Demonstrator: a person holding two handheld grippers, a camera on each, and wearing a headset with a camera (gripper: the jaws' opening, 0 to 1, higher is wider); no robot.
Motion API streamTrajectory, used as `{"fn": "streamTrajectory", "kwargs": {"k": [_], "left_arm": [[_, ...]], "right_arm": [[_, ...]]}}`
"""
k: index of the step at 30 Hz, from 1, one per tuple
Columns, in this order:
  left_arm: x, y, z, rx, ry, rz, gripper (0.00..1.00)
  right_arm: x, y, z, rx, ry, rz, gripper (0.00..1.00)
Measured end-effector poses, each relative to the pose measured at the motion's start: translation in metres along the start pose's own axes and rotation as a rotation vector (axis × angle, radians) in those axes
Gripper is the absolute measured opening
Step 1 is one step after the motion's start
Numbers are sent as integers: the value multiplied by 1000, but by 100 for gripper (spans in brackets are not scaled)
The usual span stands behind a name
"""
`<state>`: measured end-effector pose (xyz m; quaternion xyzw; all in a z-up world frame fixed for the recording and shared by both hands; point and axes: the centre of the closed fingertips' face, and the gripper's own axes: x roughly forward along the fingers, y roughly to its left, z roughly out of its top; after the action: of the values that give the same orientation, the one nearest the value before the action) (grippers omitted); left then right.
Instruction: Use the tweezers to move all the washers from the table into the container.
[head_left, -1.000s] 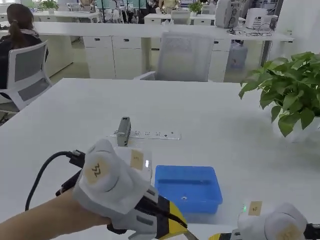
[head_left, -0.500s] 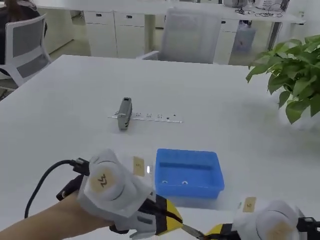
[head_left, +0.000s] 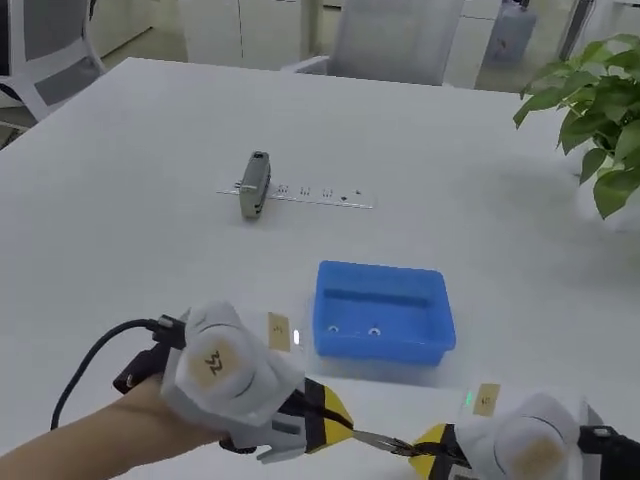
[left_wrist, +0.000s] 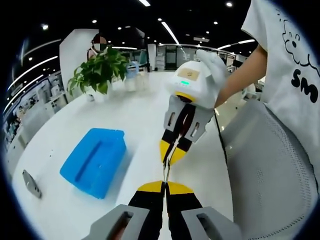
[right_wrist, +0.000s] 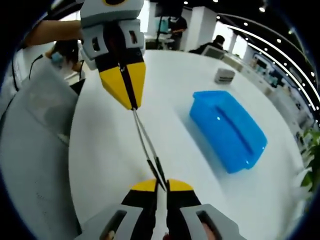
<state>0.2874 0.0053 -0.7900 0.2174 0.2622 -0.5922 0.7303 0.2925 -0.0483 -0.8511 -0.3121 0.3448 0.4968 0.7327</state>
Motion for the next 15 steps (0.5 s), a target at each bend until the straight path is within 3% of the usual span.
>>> {"fn": "streamTrajectory", "kwargs": {"k": [4, 10, 15], "left_arm": [[8, 2, -6, 16, 13, -22, 0], [16, 6, -16, 35, 39, -49, 0], [22, 8, -25, 47, 58, -48, 0]], "right_arm": [[3, -2, -7, -20, 26, -24, 3], [3, -6, -12, 9, 29, -44, 4], [7, -8, -15, 17, 35, -59, 5]]}}
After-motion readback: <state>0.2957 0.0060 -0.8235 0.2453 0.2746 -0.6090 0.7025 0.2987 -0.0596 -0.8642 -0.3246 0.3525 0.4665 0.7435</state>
